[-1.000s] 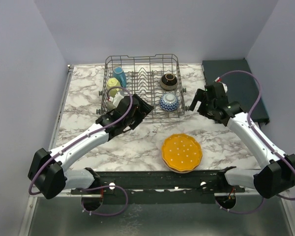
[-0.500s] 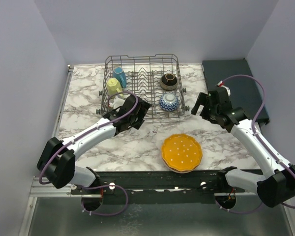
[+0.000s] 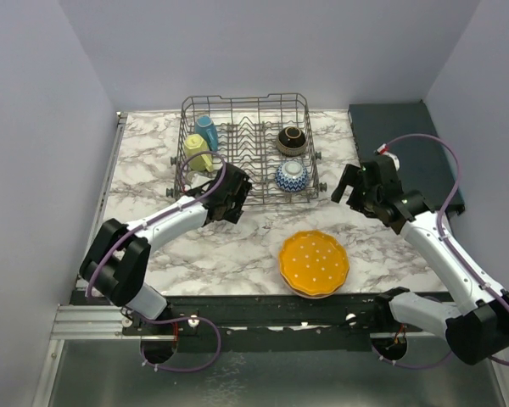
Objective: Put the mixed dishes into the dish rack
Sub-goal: Move the dish rack to the center of the board.
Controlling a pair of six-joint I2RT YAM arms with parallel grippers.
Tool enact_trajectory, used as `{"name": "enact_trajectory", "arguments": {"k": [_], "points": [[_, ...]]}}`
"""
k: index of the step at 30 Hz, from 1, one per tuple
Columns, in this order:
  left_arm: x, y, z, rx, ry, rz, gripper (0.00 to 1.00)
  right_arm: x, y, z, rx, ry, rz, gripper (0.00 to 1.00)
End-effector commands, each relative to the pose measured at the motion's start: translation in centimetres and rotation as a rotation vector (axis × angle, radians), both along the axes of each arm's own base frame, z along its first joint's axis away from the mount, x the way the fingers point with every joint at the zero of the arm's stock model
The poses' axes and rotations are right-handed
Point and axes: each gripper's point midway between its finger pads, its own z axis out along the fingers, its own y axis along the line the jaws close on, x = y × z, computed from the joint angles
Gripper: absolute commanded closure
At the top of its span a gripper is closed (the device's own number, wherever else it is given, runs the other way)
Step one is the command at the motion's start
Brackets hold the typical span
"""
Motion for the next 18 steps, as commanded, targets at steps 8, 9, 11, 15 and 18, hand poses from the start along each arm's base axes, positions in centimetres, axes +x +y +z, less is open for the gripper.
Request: {"name": "enact_trajectory", "arguments": {"k": [8,9,11,15,18], "points": [[1.00,-0.94,-0.35,0.014,0.020,-0.051,0.54,-0.79,-0.25,-0.89,-0.004,0.018,-0.007,0.01],[0.98,-0.95,-0.32,0.015,0.018,-0.055,0.61,-0.83,-0.21,-0.92,-0.004,0.020,-0.004,0.01],[0.90,-1.03,-0.35,0.017,0.019,-0.067,0.73,-0.90,-0.23,-0.98,-0.003,0.022,-0.005,0.01],[0.79,-0.97,-0.33,0.032,0.013,-0.087,0.88,-0.90,-0.14,-1.03,0.002,0.020,-0.003,0.01],[0.62,-0.88,-0.44,0.041,0.013,-0.101,0.95,-0.91,-0.08,-1.20,0.004,0.027,-0.001,0.01]]}}
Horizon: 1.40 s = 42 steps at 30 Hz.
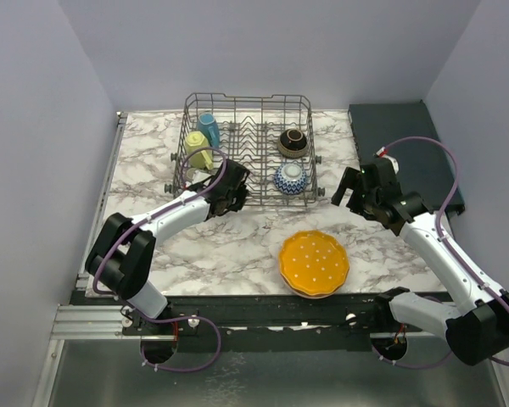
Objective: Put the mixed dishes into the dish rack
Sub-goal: Move the dish rack to the center of the board.
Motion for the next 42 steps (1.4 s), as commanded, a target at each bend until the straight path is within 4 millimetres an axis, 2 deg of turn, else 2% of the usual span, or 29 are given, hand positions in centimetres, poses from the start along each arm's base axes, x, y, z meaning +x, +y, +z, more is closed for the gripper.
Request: {"name": "enact_trajectory", "arguments": {"k": [1,6,17,28,37,42], "points": [[-0.6,-0.3,0.1,0.044,-0.008,-0.097,0.98,-0.4,0.1,-0.2,0.008,0.004,0.002,0.01],[-0.9,0.3,0.2,0.067,-0.021,-0.118,1.00,-0.4,0.2,-0.1,0.009,0.002,0.006,0.01],[-0.4,3.7,1.0,0.101,-0.078,-0.185,1.00,-0.8,0.0,0.1,-0.008,-0.001,0.042,0.01],[0.4,5.2,1.2,0.051,-0.134,-0.444,1.00,-1.1,0.9,-0.3,0.012,0.004,0.105,0.01],[-1.7,5.4,1.2,0.029,-0.168,-0.612,1.00,-1.2,1.0,-0.4,0.003,0.001,0.128,0.02],[-2.9,7.4,1.1,0.099,-0.155,-0.608,1.00,-1.2,1.3,-0.6,0.013,0.004,0.141,0.02]]}}
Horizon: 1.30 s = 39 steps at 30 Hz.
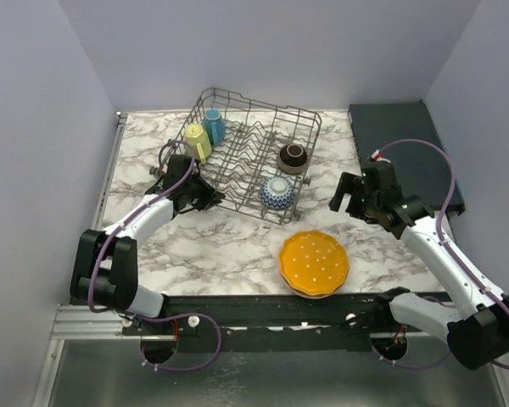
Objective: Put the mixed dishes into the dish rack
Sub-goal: Move the dish rack to the center of the board.
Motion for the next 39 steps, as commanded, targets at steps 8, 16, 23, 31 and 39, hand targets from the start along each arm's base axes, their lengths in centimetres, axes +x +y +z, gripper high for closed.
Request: {"name": "enact_trajectory", "arguments": {"k": [8,16,23,31,39], "points": [[-3.8,2.9,1.8,0.168,-0.109,-0.195,1.00,-0.3,1.1,-0.4,0.022,0.000,0.080,0.02],[-4.6,4.9,2.4,0.279,-0.141,-0.229,1.00,-1.1,0.6,-0.2,0.008,0.010,0.073,0.02],[-5.3,6.5,2.8,0.356,-0.165,-0.256,1.00,-2.0,0.8,-0.6,0.029,0.027,0.084,0.02],[-6.3,7.5,3.1,0.422,-0.192,-0.326,1.00,-2.3,1.4,-0.4,0.054,0.029,0.117,0.03],[-6.4,8.6,3.7,0.498,-0.229,-0.335,1.00,-2.3,1.8,-0.6,0.068,0.034,0.139,0.04]]}}
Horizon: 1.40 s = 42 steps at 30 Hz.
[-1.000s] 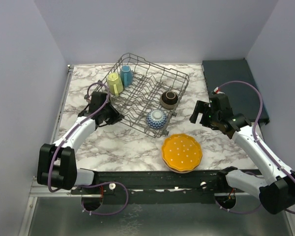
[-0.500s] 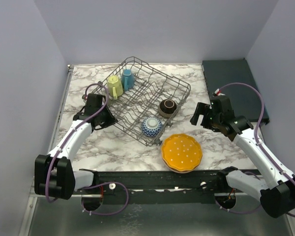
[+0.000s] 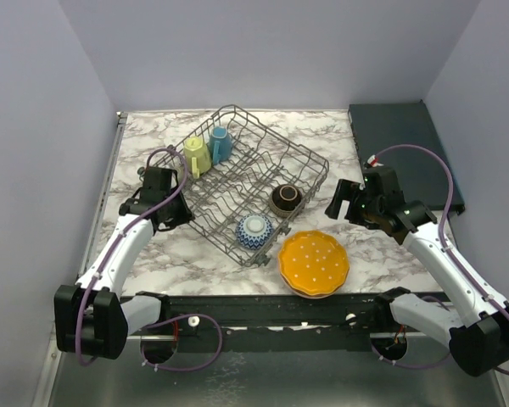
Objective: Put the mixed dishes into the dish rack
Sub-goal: Move the dish rack to the center of the board.
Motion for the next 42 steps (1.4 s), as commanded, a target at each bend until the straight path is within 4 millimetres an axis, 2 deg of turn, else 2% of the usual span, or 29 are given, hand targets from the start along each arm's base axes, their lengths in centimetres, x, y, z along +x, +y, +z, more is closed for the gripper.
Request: {"name": "enact_trajectory", "arguments": {"k": [1,6,13,18,19,23,28,32,38,42], "points": [[0.8,0.1,2.3,0.058,-0.112,-0.116,1.00,-0.6,0.6,-0.3,0.020,0.011,0.044,0.04],[2.2,-0.1,1.1,0.061,-0.087,-0.110,1.00,-0.7,1.1,-0.2,0.041,0.014,0.059,0.04],[5.4,-1.0,1.6,0.012,-0.099,-0.093,1.00,-0.8,1.2,0.1,0.052,0.009,0.060,0.04],[7.0,-2.5,1.6,-0.068,-0.084,-0.082,1.00,0.0,1.0,-0.7,0.050,0.005,0.013,0.04],[7.1,-2.6,1.6,-0.078,-0.083,-0.078,1.00,0.5,0.4,-1.0,0.027,0.000,-0.027,0.04],[7.2,-2.7,1.7,-0.089,-0.092,-0.065,1.00,2.2,0.9,-1.1,0.041,0.012,-0.079,0.04],[7.0,-2.8,1.5,-0.106,-0.083,-0.056,1.00,5.0,2.4,-0.3,0.106,-0.020,-0.104,0.06],[6.7,-3.1,1.4,-0.128,-0.080,-0.055,1.00,6.6,3.5,-0.5,0.154,-0.009,-0.136,0.09],[6.7,-3.3,1.6,-0.136,-0.085,-0.057,1.00,8.2,5.5,-1.0,0.240,0.017,-0.133,0.16],[6.8,-3.5,1.5,-0.151,-0.084,-0.063,1.00,8.8,6.0,-1.5,0.258,0.042,-0.142,0.19]]}}
